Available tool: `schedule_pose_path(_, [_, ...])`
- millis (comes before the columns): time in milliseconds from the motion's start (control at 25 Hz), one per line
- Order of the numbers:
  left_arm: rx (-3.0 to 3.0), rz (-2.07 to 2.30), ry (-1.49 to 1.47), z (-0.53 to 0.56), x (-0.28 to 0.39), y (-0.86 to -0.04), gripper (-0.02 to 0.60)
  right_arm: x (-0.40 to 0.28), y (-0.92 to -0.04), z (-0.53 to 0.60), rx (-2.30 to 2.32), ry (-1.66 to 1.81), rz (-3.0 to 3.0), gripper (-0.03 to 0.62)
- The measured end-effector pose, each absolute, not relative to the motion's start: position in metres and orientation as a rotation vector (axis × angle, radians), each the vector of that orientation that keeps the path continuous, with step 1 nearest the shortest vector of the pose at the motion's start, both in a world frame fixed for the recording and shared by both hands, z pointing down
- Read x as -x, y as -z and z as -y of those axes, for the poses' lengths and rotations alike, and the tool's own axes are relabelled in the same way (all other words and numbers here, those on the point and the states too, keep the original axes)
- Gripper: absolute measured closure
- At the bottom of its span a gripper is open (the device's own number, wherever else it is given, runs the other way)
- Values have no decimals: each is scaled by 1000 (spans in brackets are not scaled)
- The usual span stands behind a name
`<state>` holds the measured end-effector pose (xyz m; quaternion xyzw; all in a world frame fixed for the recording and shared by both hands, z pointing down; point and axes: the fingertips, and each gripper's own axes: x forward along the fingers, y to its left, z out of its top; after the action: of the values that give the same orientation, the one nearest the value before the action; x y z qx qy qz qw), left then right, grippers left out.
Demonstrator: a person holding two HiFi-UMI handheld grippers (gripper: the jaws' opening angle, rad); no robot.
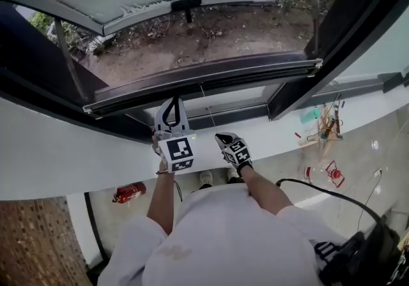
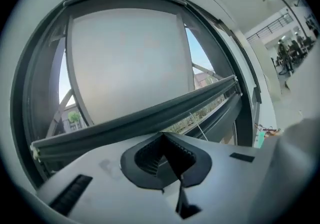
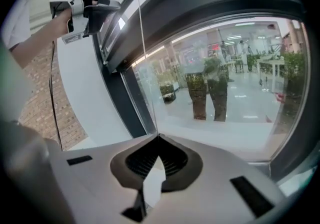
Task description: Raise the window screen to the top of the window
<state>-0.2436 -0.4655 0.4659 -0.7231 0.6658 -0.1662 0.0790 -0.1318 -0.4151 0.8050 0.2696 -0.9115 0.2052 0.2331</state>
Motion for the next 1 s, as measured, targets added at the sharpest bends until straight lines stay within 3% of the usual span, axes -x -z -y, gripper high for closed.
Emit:
schedule_pose_path(480, [2290, -2064, 290, 453, 247, -463, 581, 154, -782, 430, -757, -541, 2572, 592])
schedule_pose_path(1000, [2310, -2064, 237, 456, 240, -461, 581, 191, -695, 462, -835, -521, 2819, 592])
